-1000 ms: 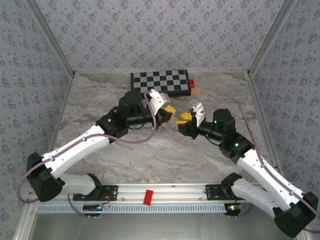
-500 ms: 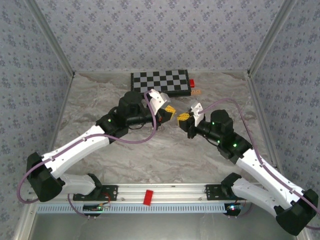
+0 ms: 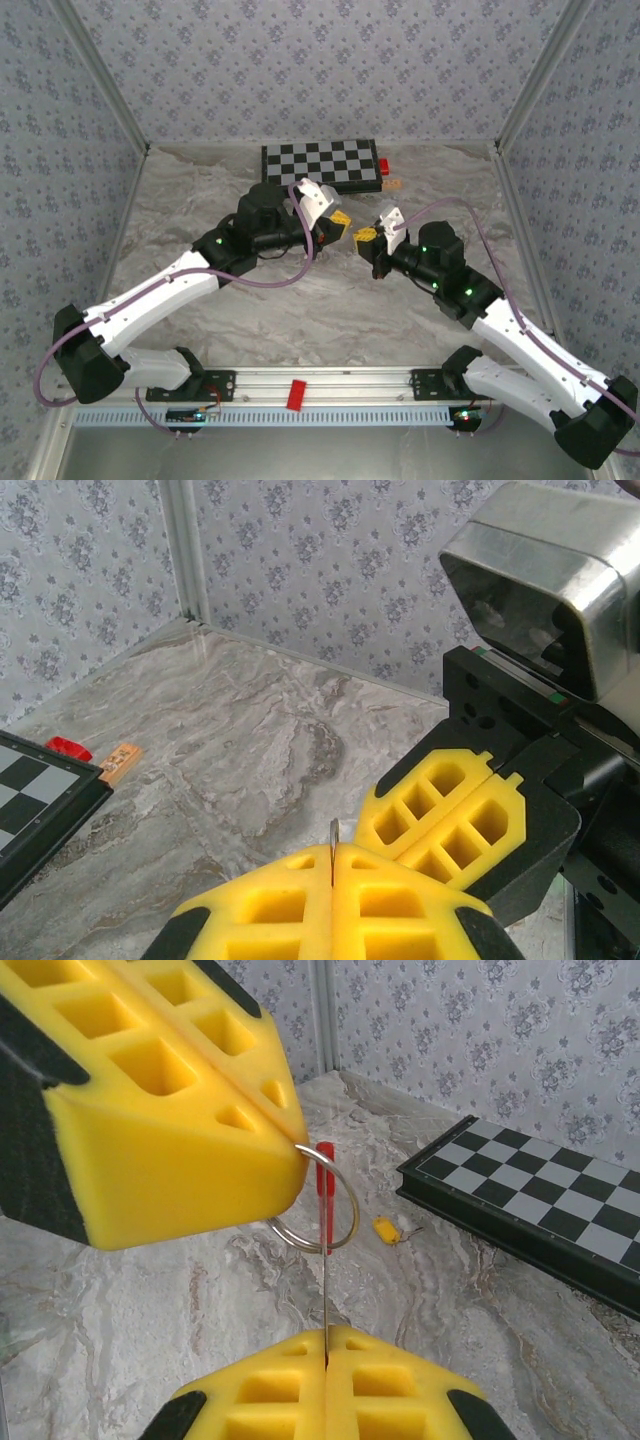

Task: Put the keys on the keyring

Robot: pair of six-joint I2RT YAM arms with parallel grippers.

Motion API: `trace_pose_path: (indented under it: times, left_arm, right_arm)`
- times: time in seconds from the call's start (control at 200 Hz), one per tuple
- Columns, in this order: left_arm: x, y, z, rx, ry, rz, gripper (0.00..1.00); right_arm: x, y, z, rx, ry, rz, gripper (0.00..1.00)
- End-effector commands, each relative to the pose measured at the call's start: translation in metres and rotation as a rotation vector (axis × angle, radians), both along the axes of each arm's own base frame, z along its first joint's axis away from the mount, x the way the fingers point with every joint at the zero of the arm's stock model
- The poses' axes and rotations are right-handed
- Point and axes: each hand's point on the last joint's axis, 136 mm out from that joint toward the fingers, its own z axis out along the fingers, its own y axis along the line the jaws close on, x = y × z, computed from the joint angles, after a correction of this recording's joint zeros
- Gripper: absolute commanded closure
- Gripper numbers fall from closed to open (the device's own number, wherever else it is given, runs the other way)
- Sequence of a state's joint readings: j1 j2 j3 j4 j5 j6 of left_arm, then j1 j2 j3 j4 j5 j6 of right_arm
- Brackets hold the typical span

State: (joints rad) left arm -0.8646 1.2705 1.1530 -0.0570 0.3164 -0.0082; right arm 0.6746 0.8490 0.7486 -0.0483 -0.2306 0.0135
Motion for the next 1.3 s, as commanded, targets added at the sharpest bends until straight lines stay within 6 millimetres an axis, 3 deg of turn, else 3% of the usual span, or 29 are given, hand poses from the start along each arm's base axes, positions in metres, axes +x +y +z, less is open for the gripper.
trace_pose_path:
  times: [0.0, 0.285, 0.815, 0.875, 0.9, 1.069, 1.294]
  left_arm:
    - [0.004, 0.001, 0.015, -0.026, -0.04, 0.03, 1.0]
    - [0.007, 0.0, 0.007, 0.0, -0.033, 0.041, 1.0]
    - [0.004, -0.005, 0.021, -0.117, -0.022, 0.056, 1.0]
    - [0.003, -0.004, 0.025, -0.165, -0.017, 0.059, 1.0]
    - [0.003, -0.004, 0.026, -0.182, -0.018, 0.06, 1.0]
    - [0.005, -0.002, 0.031, -0.262, 0.0, 0.082, 1.0]
    - [0.003, 0.003, 0.039, -0.306, -0.028, 0.086, 1.0]
  right_arm:
    - [-0.007, 0.001, 0.019, 0.021, -0.048, 0.015, 1.0]
    - [-0.009, -0.002, 0.027, 0.022, -0.067, 0.002, 1.0]
    - [-0.008, 0.004, 0.021, 0.013, -0.051, 0.001, 1.0]
    - [-0.009, 0.003, 0.019, 0.022, -0.04, -0.003, 0.77]
    - [-0.01, 0.002, 0.018, 0.029, -0.033, -0.005, 0.73]
    - [-0.01, -0.012, 0.022, 0.12, 0.005, -0.038, 0.68]
    - [0.004, -0.045, 0.05, 0.359, 0.038, -0.079, 0.67]
